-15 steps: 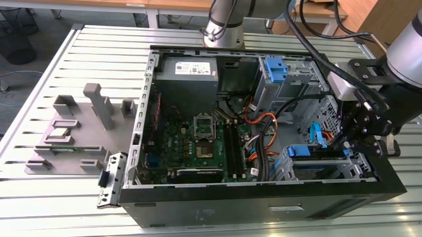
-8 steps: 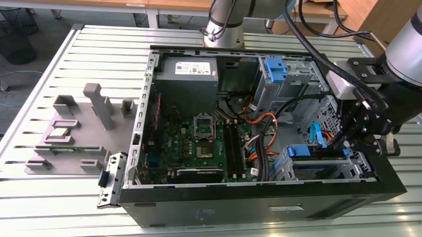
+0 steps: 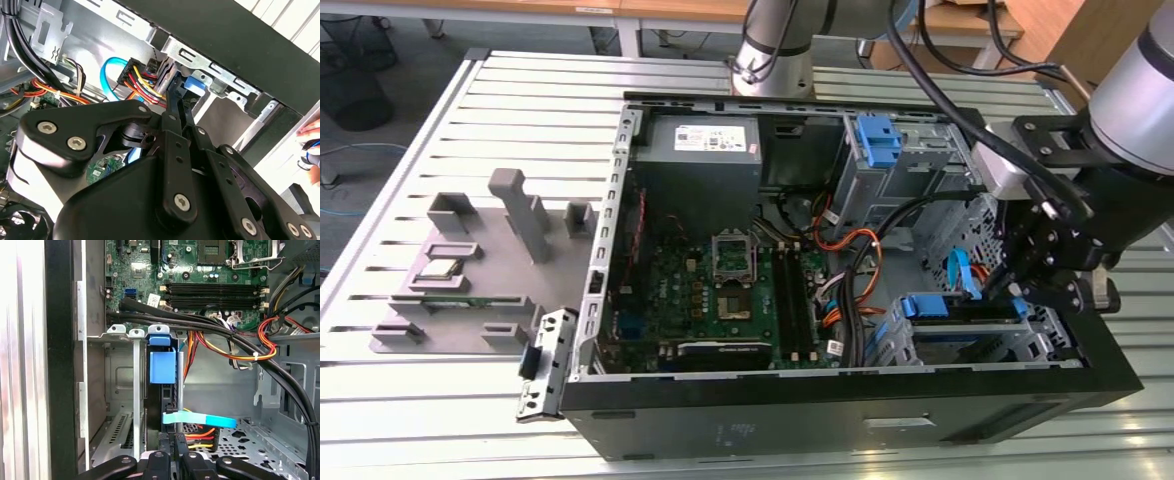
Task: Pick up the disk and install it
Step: 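Insert the second disk wire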
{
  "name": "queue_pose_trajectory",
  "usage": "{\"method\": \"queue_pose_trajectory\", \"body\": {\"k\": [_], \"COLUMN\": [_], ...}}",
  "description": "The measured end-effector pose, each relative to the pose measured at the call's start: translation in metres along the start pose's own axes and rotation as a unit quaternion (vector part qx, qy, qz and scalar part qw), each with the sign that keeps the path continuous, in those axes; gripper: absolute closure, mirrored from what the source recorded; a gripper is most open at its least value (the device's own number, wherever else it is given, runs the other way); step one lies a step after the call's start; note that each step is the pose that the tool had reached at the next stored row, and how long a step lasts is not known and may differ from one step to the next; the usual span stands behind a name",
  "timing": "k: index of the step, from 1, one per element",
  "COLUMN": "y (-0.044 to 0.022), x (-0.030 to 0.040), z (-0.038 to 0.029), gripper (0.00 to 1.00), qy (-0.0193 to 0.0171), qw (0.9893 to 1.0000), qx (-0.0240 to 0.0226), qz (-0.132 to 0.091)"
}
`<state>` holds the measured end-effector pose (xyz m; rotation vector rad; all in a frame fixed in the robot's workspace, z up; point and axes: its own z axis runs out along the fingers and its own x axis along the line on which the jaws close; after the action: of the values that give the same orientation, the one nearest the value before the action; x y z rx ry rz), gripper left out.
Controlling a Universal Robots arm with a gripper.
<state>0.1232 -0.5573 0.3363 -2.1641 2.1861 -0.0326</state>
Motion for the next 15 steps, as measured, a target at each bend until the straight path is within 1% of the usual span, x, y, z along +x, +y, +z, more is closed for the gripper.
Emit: {"method": "queue_pose_trajectory", "body": {"k": [4, 15], "y": [0.0009, 0.0025], "x": [-0.0022, -0.0022], "z": [0.0013, 0.0035], "gripper": [0.84, 0.84], "qy": [0.0000, 0.0010], "qw": [1.0000, 1.0000], "qx": [0.0000, 0.0000], "qz": [0.000, 0.000]}}
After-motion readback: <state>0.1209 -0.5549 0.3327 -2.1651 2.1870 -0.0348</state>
